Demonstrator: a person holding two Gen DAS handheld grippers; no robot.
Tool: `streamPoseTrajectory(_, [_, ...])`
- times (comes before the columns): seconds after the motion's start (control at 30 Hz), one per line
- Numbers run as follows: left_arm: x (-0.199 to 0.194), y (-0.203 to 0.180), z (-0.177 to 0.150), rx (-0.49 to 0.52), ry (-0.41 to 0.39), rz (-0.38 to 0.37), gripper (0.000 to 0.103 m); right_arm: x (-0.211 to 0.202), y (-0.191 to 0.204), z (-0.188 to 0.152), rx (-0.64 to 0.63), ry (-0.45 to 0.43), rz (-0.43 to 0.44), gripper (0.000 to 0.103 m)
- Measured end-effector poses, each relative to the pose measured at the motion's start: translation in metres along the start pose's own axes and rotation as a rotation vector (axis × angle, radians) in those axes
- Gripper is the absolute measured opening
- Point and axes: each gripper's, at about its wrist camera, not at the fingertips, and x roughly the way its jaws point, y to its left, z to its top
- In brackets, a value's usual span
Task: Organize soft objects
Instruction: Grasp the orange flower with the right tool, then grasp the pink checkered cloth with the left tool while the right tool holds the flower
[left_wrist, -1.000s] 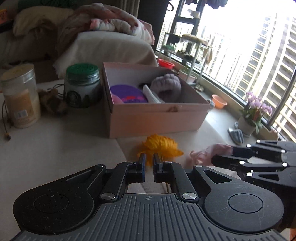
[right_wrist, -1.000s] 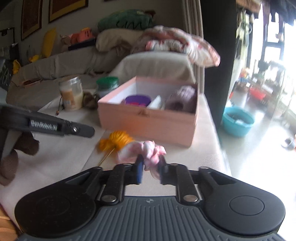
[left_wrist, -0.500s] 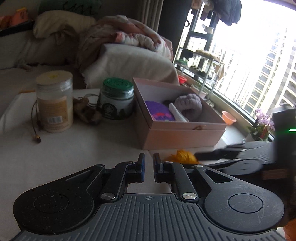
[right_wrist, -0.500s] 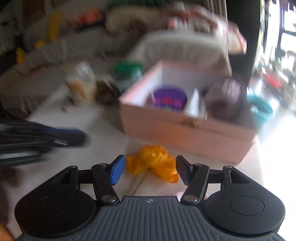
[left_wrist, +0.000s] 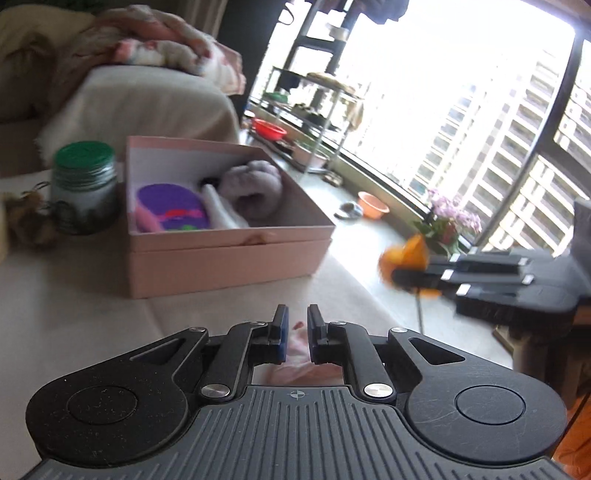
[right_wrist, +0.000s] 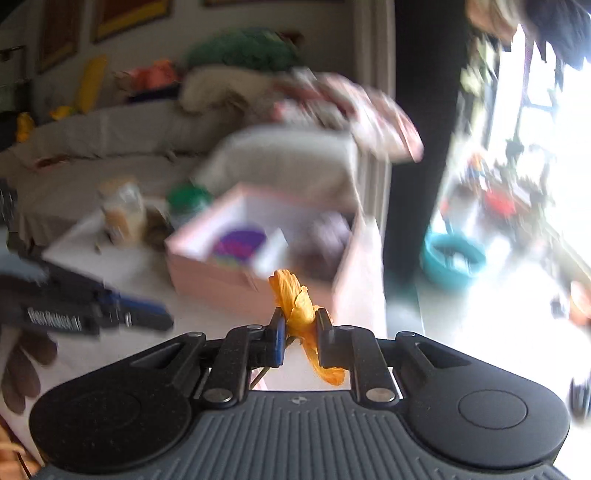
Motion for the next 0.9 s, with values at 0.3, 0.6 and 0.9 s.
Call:
streamPoseTrajectory(0.3, [0.037,-0.039,-0.029,0.283,0.112,0.109,0.015,0.035,0.004,-0.048,0.036,0.026,-0.043,0.016])
streamPoseTrajectory(0.6, [0.032,-0.033,-0.044,0.341,0.206,-0.047,0.024,0.028,0.004,-0.064,0.019,0.01,-0.035,0.017])
streamPoseTrajectory(0.9, [0.005,-0.044,-0.053,0.487,0.21,-0.044,0.024,0.026,0.003,-0.067,0.014,0.004,-0.031,0.017])
